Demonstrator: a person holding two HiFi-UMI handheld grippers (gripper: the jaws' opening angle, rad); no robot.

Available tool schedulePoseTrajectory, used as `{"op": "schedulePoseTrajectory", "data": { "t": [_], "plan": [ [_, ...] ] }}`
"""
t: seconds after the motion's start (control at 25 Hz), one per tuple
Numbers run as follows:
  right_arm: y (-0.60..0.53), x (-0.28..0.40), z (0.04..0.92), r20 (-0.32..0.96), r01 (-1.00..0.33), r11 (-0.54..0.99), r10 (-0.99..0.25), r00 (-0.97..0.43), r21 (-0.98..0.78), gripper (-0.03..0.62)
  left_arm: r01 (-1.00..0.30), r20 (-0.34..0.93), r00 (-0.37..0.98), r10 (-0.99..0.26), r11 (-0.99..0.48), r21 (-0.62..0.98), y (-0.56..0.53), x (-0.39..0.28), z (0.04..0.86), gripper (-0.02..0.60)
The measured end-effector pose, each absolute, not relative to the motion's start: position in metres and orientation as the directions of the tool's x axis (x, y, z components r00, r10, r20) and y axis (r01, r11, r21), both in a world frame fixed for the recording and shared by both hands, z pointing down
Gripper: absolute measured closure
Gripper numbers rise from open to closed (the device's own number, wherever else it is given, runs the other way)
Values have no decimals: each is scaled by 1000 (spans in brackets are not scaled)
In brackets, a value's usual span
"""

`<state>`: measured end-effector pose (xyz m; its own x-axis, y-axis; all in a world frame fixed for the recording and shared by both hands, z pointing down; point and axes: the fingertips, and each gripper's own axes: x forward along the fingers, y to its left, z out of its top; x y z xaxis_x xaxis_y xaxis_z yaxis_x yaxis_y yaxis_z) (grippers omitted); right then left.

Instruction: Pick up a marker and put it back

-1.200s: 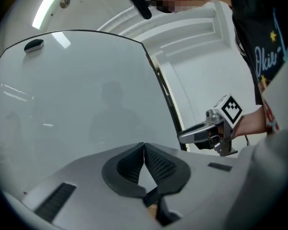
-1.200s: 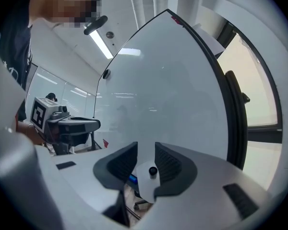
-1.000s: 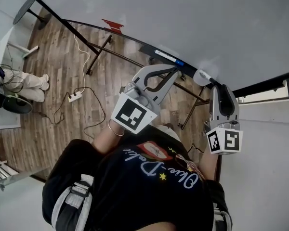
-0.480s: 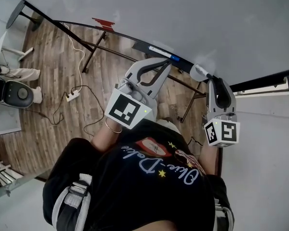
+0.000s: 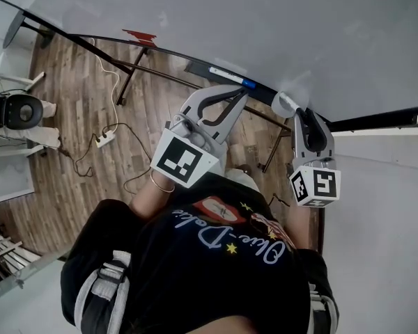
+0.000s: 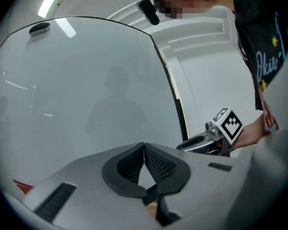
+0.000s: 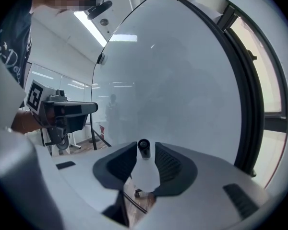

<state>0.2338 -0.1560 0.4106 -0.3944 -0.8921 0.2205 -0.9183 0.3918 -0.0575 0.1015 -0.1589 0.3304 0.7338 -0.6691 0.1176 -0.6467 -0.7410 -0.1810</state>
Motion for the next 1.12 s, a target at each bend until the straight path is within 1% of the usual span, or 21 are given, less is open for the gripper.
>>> {"op": "schedulePoseTrajectory", "data": {
  "t": [0.2,0.32,0.72,1.12],
  "plan": [
    [-158,232,413,223,-920,388,-893,-391,-59,494,-641,123,736,-666,-744,-189,-161,102,332,578],
    [-160,231,414,229,-920,389,-892,-390,-49,517,-647,121,730,-673,-737,-195,-162,98,331,578],
    [-162,231,407,232,-925,381,-899,-371,-3,522,-689,118,691,-713,-699,-191,-163,77,330,578],
    [-160,229,391,201,-917,399,-900,-388,16,522,-691,118,688,-716,-696,-194,-160,76,335,578]
  ]
}}
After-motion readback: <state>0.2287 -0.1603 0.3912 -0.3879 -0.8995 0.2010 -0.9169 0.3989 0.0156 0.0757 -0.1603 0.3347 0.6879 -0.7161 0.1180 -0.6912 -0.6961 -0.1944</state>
